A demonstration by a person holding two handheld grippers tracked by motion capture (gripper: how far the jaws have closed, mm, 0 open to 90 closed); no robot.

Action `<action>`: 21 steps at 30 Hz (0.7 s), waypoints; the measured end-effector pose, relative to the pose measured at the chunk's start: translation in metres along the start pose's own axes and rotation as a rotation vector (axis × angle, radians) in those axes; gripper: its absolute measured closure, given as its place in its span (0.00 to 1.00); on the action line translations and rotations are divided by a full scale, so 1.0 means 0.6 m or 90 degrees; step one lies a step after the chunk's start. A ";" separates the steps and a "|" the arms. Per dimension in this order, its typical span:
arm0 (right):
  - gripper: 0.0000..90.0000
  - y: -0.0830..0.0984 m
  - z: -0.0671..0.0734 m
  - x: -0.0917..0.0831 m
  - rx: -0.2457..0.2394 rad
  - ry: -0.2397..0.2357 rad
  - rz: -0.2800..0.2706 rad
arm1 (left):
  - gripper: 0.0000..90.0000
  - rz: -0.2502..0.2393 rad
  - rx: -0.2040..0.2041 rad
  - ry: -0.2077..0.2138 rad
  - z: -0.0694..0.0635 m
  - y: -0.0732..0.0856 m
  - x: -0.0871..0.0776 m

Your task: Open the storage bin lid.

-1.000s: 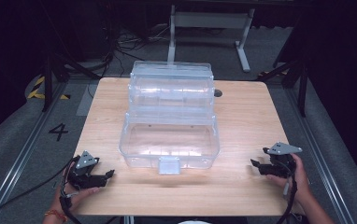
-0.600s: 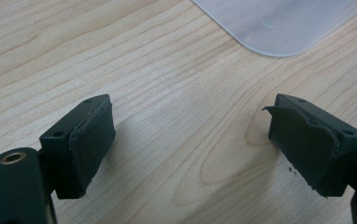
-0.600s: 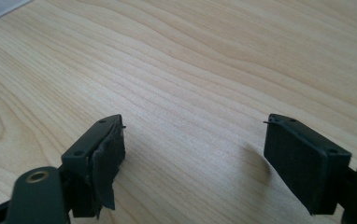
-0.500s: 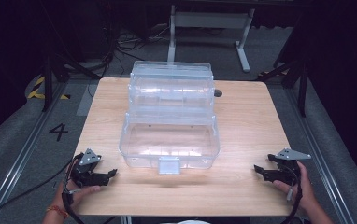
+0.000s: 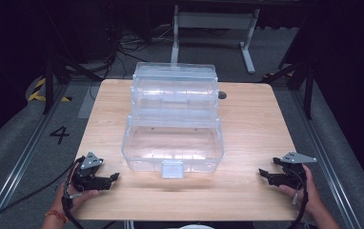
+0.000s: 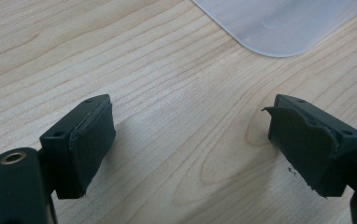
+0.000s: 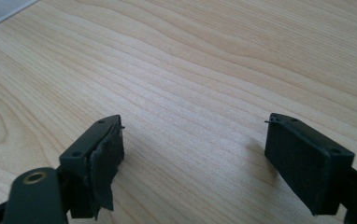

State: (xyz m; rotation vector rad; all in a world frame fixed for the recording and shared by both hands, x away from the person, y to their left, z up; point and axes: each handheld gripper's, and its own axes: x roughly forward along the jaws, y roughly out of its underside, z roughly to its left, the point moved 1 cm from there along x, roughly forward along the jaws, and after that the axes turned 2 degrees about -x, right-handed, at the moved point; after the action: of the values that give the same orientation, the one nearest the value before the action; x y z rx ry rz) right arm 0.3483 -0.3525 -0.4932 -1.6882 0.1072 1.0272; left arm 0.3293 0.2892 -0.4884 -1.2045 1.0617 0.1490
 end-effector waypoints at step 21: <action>0.22 0.000 0.000 0.000 -0.001 -0.001 0.000 | 0.17 -0.001 -0.003 -0.002 -0.001 0.000 0.001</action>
State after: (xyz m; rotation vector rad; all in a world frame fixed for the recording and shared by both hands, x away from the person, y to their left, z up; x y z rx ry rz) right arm 0.3483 -0.3526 -0.4932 -1.6885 0.1060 1.0284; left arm 0.3295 0.2885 -0.4888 -1.2084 1.0578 0.1519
